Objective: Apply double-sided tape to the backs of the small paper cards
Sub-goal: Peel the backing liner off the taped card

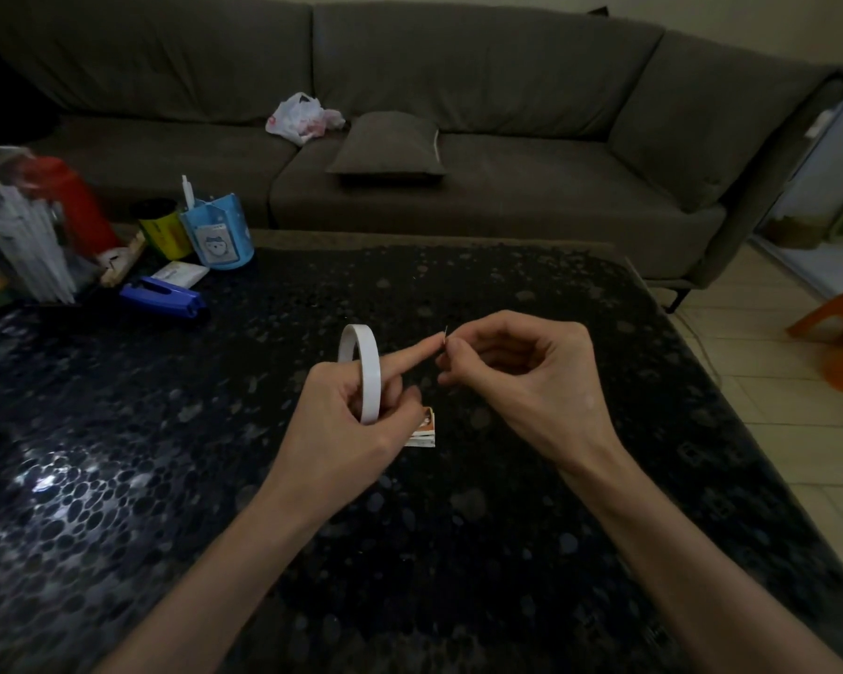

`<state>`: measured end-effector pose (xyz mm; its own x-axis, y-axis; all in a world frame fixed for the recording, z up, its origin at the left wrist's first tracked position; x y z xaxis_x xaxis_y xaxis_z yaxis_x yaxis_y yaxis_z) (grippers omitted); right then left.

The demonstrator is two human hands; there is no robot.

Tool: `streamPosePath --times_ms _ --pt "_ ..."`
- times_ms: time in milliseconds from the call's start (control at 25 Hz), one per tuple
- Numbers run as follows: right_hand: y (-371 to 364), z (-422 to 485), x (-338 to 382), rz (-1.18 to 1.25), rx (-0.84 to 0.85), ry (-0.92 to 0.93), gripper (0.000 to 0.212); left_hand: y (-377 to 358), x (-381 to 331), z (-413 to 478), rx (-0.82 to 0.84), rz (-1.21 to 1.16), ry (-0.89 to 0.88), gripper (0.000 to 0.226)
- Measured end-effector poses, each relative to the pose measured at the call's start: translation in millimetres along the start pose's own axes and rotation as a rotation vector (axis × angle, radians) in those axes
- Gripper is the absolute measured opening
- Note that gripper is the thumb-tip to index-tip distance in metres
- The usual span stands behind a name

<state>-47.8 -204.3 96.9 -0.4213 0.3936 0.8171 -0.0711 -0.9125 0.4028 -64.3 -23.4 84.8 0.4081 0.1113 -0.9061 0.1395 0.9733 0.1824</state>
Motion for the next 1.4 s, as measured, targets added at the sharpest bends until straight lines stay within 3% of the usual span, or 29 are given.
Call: streamPosePath --times_ms 640,1400 --pt "-0.8 -2.5 2.9 -0.065 -0.035 0.008 0.011 -0.5 3.8 0.4 -0.002 -0.002 -0.008 0.054" --pt "-6.6 0.3 -1.4 0.319 0.04 -0.106 0.006 2.3 20.7 3.7 -0.003 -0.479 0.242 0.032"
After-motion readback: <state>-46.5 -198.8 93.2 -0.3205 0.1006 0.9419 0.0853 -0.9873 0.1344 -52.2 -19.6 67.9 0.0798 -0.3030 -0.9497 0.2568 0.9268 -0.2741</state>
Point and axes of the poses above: each hand's wrist, its own z-axis towards the middle knuckle, its own y-axis out of the back of the hand, x = y × z, the point moved 4 cm from there along z, towards the middle knuckle, and after that the axes turned 7 degrees about -z, right-handed, at the moved point
